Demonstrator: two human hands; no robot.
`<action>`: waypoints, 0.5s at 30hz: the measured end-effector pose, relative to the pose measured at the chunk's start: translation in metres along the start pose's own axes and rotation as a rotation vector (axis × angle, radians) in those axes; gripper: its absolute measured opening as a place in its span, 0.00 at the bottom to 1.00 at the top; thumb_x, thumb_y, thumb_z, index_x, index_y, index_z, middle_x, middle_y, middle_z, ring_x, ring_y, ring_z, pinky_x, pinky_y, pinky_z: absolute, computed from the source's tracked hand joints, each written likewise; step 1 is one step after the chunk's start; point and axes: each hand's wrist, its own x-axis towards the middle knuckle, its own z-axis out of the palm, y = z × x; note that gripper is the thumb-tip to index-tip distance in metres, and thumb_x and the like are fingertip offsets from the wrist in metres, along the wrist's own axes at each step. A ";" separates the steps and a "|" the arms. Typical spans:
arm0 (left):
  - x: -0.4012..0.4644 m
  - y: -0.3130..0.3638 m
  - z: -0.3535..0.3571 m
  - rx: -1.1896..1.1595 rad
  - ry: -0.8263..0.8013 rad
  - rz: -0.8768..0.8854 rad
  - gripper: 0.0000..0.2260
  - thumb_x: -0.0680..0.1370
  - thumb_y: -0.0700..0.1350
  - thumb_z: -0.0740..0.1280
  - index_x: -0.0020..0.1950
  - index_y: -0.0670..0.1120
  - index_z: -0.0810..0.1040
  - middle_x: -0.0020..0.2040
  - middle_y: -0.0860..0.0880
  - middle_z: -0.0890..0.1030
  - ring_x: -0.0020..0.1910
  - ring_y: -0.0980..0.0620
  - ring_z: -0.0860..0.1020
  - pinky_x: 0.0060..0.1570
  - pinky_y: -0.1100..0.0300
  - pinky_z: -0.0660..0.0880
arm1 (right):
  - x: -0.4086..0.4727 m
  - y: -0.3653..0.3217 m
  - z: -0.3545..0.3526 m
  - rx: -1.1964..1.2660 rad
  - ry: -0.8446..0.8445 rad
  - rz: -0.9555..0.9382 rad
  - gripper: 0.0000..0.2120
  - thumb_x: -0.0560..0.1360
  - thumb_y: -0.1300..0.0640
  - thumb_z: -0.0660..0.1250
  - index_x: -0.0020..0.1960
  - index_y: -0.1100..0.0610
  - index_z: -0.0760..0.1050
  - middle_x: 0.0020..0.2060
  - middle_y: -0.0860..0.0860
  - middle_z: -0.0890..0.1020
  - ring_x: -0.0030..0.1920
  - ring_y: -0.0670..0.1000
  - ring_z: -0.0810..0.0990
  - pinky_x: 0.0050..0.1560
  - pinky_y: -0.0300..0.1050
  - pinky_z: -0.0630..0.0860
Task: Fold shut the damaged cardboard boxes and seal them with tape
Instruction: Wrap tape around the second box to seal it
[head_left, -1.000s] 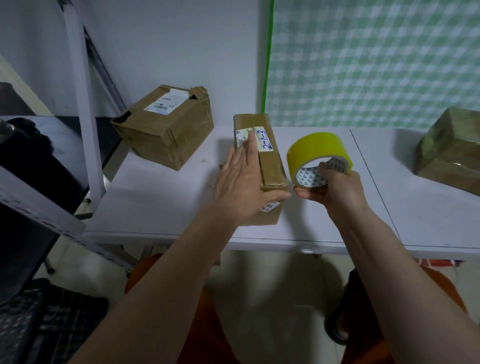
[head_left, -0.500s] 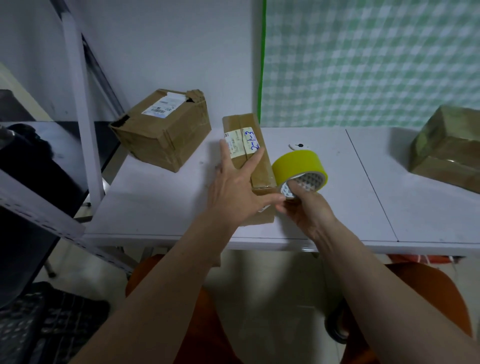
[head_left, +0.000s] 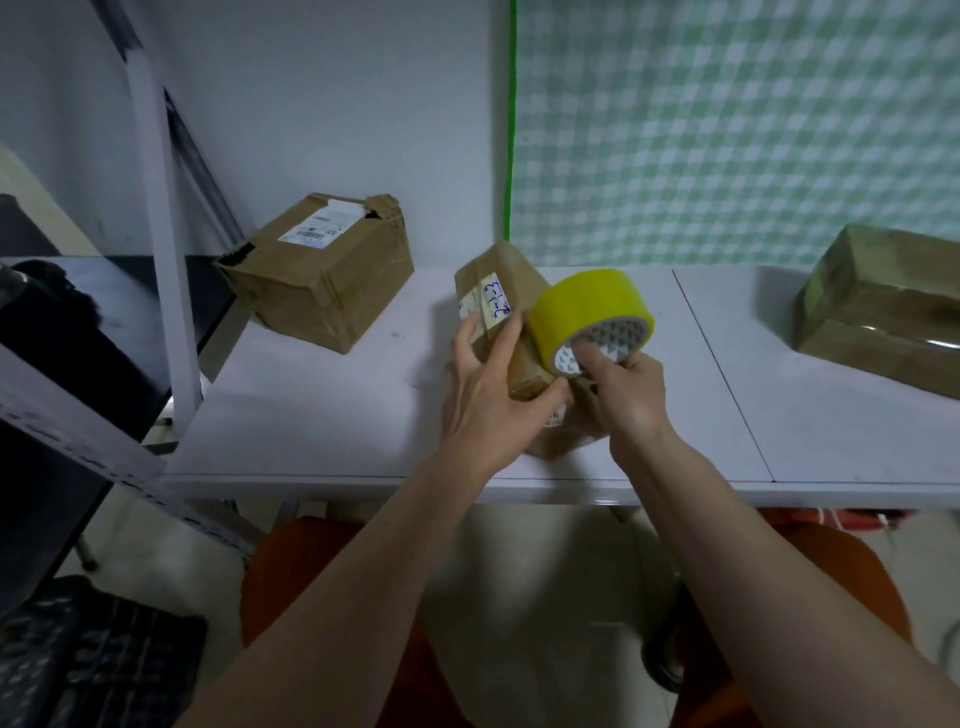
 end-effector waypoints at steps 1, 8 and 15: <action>0.000 0.001 -0.002 0.028 -0.025 -0.024 0.36 0.70 0.57 0.71 0.74 0.64 0.57 0.75 0.55 0.50 0.73 0.45 0.59 0.70 0.52 0.63 | 0.000 0.005 0.001 -0.005 0.000 0.022 0.06 0.73 0.59 0.70 0.37 0.57 0.79 0.32 0.54 0.80 0.31 0.51 0.78 0.35 0.43 0.75; -0.003 -0.002 -0.010 0.036 -0.093 -0.122 0.33 0.75 0.54 0.66 0.76 0.64 0.52 0.76 0.53 0.48 0.73 0.40 0.56 0.70 0.48 0.57 | 0.010 0.007 0.005 -0.110 0.049 -0.020 0.07 0.73 0.60 0.68 0.36 0.55 0.78 0.37 0.55 0.81 0.40 0.54 0.80 0.43 0.48 0.77; -0.005 -0.008 -0.013 -0.060 -0.108 -0.166 0.35 0.69 0.60 0.59 0.75 0.67 0.49 0.75 0.51 0.50 0.73 0.41 0.56 0.72 0.45 0.59 | 0.016 0.020 -0.024 -0.109 0.137 0.051 0.09 0.73 0.65 0.65 0.37 0.54 0.74 0.37 0.55 0.78 0.40 0.55 0.76 0.39 0.49 0.74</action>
